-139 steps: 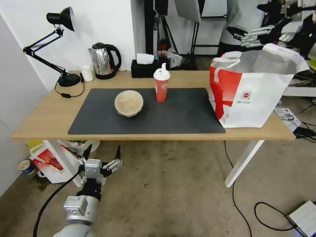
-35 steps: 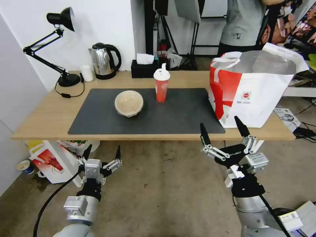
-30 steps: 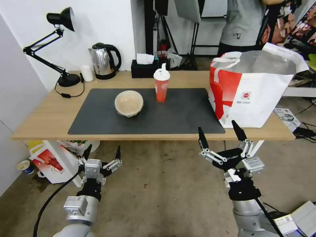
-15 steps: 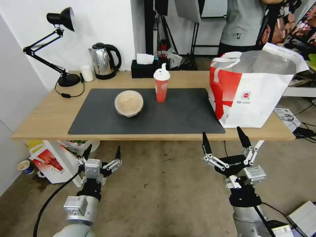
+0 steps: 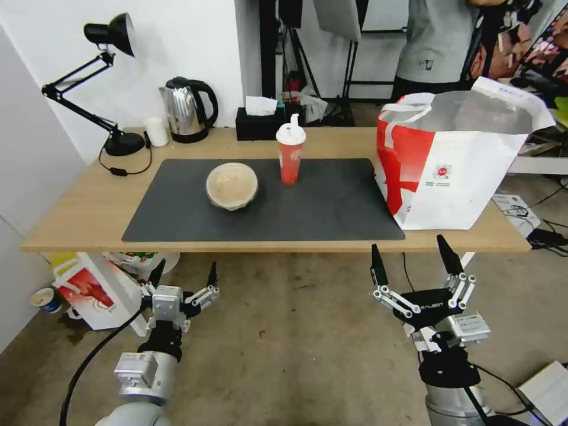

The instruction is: Pick up the trash from the table and place it into the takeout bag.

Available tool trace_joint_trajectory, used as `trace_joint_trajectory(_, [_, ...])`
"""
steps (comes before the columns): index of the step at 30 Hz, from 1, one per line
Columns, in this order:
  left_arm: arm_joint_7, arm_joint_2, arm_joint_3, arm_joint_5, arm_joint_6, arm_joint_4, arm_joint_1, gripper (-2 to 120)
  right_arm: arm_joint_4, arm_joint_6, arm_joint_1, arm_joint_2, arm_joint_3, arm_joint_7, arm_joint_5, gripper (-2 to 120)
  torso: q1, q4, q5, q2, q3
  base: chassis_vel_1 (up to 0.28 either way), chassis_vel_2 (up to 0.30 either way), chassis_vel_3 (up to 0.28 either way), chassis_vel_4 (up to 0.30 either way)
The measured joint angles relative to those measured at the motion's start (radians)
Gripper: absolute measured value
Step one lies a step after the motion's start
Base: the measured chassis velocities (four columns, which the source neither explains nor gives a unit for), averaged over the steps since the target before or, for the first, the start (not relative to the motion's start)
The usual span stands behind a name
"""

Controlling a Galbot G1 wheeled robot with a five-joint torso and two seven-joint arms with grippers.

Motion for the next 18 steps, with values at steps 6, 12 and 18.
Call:
trace_joint_trajectory(6, [0.000, 0.000, 0.000, 0.000, 0.000, 0.000, 0.000, 100, -0.012, 0.013, -0.003, 0.008, -0.029, 0.002, -0.010, 100, 0.000, 0.0001, 0.0000, 0.000, 0.000, 0.000, 0.000, 0.000, 0.000])
trace_joint_trajectory(12, [0.000, 0.000, 0.000, 0.000, 0.000, 0.000, 0.000, 100, -0.032, 0.021, -0.010, 0.012, -0.053, 0.056, -0.047, 100, 0.000, 0.0000, 0.0001, 0.000, 0.000, 0.000, 0.000, 0.000, 0.000])
trace_joint_trajectory(18, [0.000, 0.000, 0.000, 0.000, 0.000, 0.000, 0.000, 100, -0.039, 0.020, -0.008, 0.010, -0.053, 0.080, -0.069, 100, 0.000, 0.0000, 0.0000, 0.000, 0.000, 0.000, 0.000, 0.000, 0.000])
